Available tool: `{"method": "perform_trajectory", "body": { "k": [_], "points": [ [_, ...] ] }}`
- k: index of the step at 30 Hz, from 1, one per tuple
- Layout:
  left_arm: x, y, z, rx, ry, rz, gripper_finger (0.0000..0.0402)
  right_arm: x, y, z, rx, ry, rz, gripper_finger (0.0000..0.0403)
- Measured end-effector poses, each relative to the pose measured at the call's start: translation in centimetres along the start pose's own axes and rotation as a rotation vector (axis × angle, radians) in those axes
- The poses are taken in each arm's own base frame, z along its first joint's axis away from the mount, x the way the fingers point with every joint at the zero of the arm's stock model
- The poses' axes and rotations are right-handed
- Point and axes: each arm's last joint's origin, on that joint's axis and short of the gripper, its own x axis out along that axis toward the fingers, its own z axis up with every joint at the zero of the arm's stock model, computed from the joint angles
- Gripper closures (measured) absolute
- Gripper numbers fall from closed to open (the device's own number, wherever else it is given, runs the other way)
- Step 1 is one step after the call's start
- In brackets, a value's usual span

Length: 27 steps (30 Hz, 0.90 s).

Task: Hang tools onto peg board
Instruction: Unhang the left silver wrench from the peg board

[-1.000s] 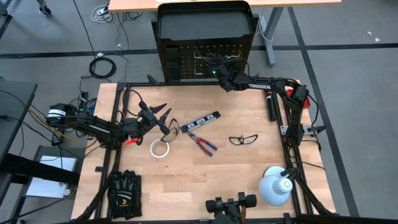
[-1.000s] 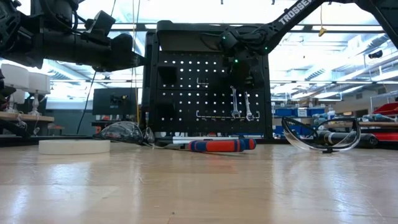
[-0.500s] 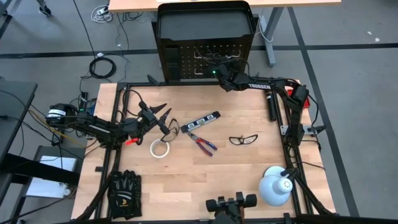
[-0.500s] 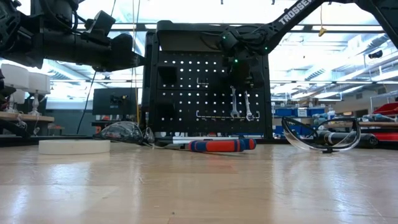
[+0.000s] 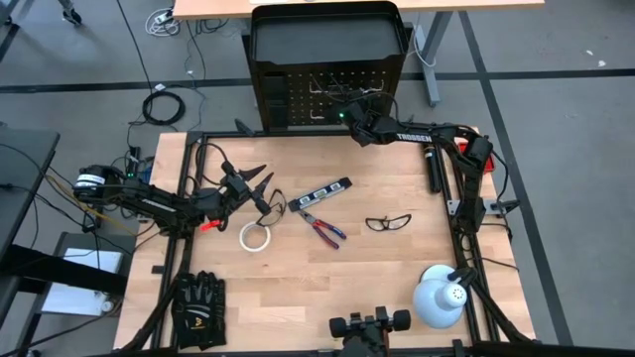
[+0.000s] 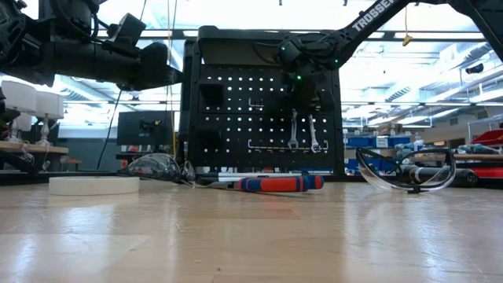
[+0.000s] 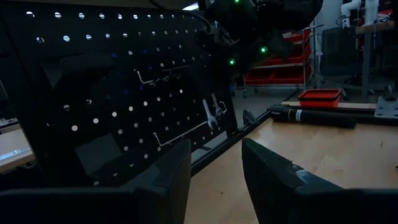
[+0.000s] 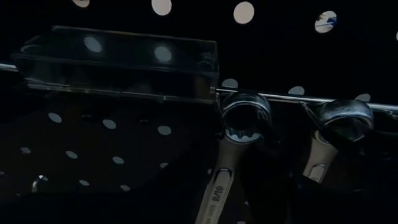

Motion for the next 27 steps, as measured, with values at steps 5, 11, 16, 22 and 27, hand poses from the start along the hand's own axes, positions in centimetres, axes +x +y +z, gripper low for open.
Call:
{"method": "perform_trajectory", "body": {
  "k": [5, 11, 16, 22, 27],
  "points": [
    [0.0, 0.0, 0.0, 0.0, 0.0, 0.0, 0.0257, 0.0, -0.04, -0.09, -0.008, 0.007, -0.003, 0.0293],
    [0.0, 0.0, 0.0, 0.0, 0.0, 0.0, 0.0257, 0.0, -0.06, -0.14, -0.017, 0.011, -0.005, 0.0311],
    [0.0, 0.0, 0.0, 0.0, 0.0, 0.0, 0.0257, 0.02, -0.11, -0.17, -0.019, 0.01, -0.015, 0.033],
    [0.0, 0.0, 0.0, 0.0, 0.0, 0.0, 0.0257, 0.02, -0.13, -0.15, -0.019, 0.008, -0.018, 0.0342],
    [0.0, 0.0, 0.0, 0.0, 0.0, 0.0, 0.0257, 0.02, -0.13, -0.16, -0.017, 0.009, -0.017, 0.0339]
  ]
}}
